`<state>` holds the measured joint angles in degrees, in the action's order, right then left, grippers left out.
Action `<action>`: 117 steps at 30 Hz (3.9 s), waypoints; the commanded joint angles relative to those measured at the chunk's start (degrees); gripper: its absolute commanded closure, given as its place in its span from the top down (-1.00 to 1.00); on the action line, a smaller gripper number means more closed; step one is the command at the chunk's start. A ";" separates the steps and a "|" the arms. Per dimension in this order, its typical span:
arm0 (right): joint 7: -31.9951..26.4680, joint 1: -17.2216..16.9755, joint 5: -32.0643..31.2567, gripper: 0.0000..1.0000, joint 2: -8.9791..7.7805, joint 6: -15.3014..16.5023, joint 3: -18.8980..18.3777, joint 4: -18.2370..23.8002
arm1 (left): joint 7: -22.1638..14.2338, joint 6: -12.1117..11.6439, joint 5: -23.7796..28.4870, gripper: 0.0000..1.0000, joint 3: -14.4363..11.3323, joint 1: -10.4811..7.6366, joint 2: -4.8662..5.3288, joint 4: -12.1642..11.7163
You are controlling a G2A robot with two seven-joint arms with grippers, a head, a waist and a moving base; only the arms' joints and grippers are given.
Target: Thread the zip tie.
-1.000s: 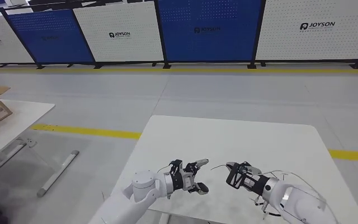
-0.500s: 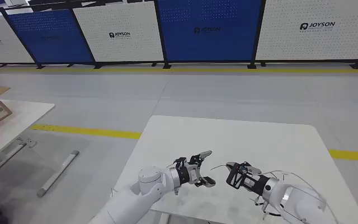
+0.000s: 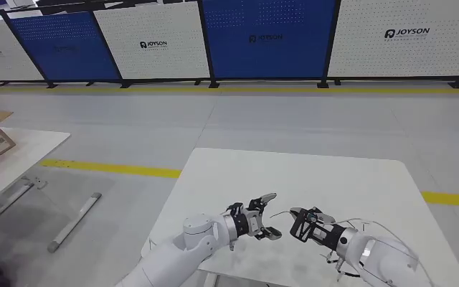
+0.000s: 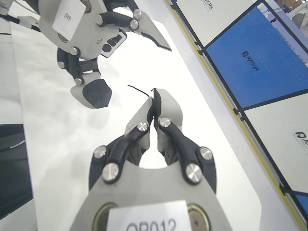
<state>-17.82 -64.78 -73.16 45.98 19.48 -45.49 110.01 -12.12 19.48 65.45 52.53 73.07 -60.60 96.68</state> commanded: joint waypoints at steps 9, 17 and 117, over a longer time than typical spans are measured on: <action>0.00 0.00 0.00 -1.00 0.00 0.00 0.00 0.00 | 3.29 0.00 3.56 -0.42 -1.58 -2.52 -0.42 -2.16; 0.00 0.00 0.00 -1.00 0.00 0.00 0.00 0.00 | 3.55 0.00 3.94 -0.48 -2.99 -3.39 0.05 -2.86; 0.14 -8.44 39.78 1.00 -2.29 0.00 -12.33 -4.15 | 46.98 -12.67 -71.74 -1.00 -16.30 5.74 -2.93 1.01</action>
<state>-17.68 -73.22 -33.38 43.69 19.48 -57.82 105.86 34.98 5.83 -4.81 36.63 78.93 -63.28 97.75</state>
